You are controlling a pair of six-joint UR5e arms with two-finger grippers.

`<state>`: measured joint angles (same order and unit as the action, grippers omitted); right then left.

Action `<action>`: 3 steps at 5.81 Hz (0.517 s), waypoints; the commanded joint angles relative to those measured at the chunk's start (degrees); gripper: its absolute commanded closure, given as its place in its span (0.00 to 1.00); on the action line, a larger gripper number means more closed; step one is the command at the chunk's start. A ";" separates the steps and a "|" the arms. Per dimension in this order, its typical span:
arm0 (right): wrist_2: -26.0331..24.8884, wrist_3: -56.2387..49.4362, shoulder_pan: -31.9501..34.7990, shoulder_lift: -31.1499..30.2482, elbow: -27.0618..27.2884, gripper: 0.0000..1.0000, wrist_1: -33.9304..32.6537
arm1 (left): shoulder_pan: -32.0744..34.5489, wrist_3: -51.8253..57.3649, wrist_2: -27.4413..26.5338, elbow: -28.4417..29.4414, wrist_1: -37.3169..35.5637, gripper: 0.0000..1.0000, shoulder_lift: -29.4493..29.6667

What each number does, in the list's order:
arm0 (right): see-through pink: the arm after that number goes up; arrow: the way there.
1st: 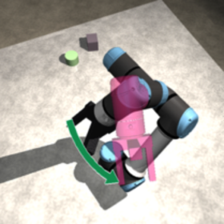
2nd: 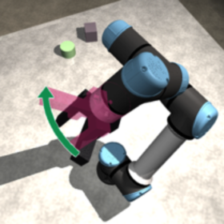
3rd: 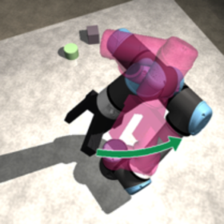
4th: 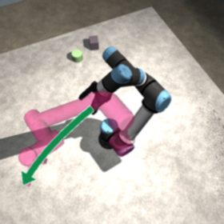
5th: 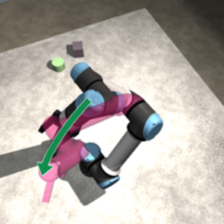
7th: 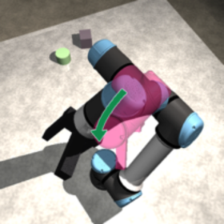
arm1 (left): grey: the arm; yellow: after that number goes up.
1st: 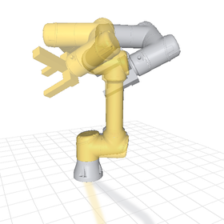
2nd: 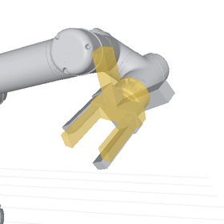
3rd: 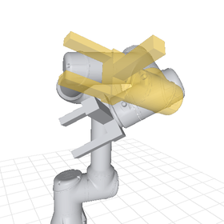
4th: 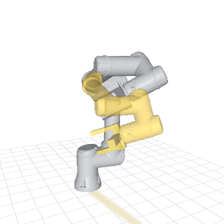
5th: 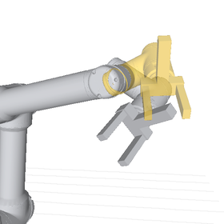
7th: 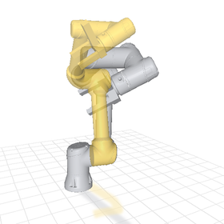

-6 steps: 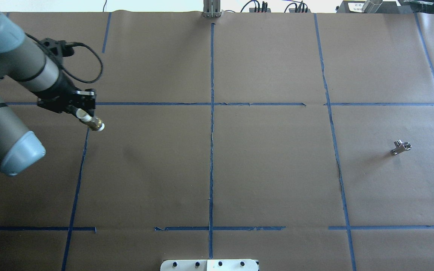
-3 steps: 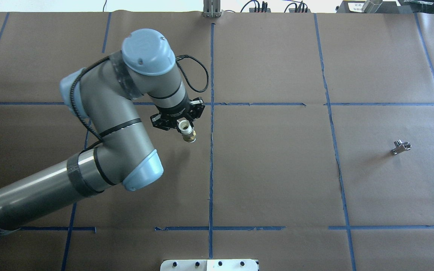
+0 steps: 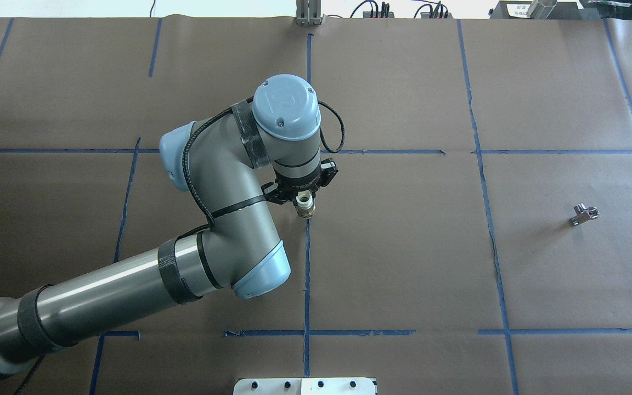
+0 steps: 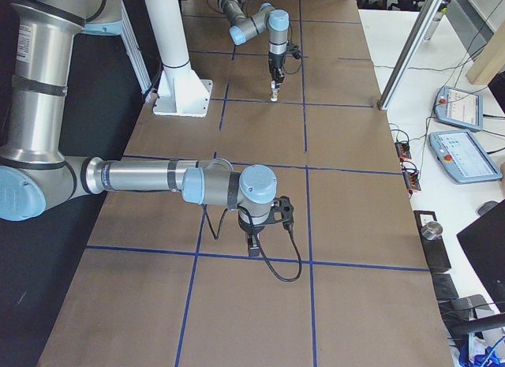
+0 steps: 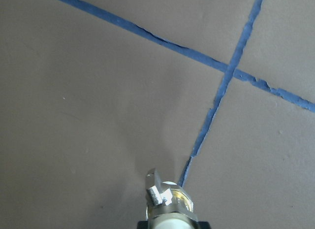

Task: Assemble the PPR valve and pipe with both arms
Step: 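Carry the valve with the left gripper to the table center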

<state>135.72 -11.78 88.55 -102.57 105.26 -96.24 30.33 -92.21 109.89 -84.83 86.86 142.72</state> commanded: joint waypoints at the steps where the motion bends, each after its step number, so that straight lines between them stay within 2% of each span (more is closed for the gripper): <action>1: -0.02 0.00 -0.04 0.00 -0.06 0.00 0.00 | -0.45 0.09 -0.38 0.54 0.24 1.00 -0.07; 2: -0.02 0.00 -0.04 0.00 -0.06 0.00 0.00 | -0.89 0.10 -0.29 0.54 0.33 0.99 -0.07; 3: -0.02 0.00 -0.04 0.00 -0.06 0.00 0.00 | -0.89 0.10 -0.29 0.54 0.50 0.86 -0.07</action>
<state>135.70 -11.78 88.51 -102.57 105.21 -96.24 29.54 -92.13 109.58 -84.30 87.22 142.65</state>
